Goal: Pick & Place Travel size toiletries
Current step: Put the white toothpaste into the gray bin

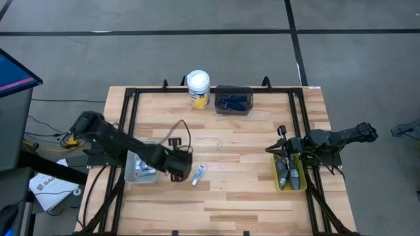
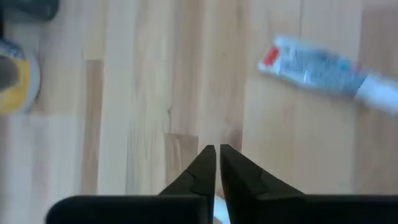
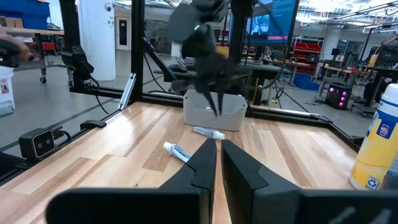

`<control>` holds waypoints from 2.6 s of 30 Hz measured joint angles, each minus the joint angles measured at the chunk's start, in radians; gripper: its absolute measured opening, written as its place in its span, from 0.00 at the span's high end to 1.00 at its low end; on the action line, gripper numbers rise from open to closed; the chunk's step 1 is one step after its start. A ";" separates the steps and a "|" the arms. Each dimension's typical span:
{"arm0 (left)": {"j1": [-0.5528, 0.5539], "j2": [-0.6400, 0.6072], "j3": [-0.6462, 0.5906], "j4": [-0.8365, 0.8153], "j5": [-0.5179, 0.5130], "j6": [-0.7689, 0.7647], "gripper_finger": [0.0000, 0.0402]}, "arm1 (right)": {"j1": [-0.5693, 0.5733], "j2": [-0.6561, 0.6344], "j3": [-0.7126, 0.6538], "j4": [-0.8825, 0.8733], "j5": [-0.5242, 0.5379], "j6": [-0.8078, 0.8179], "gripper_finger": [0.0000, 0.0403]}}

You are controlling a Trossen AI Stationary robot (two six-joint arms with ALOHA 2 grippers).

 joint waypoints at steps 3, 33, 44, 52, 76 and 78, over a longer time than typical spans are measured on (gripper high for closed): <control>0.042 -0.062 0.000 -0.001 0.033 -0.100 0.88 | 0.000 0.000 0.000 0.000 0.000 0.000 0.96; 0.204 0.072 0.000 -0.162 0.213 -0.543 0.39 | 0.000 0.000 0.000 0.000 0.000 0.000 0.96; 0.204 0.088 -0.034 -0.185 0.325 -0.651 0.42 | 0.000 0.000 0.000 0.000 0.000 0.000 0.96; 0.204 0.088 -0.129 -0.151 0.442 -0.704 0.44 | 0.000 0.000 0.000 0.000 0.000 0.000 0.96; 0.001 0.088 -0.073 0.035 0.596 0.120 0.42 | 0.000 0.000 0.000 0.000 0.000 0.000 0.96; -0.040 0.088 -0.074 0.024 0.536 0.178 0.38 | 0.000 0.000 0.000 0.000 0.000 0.000 0.96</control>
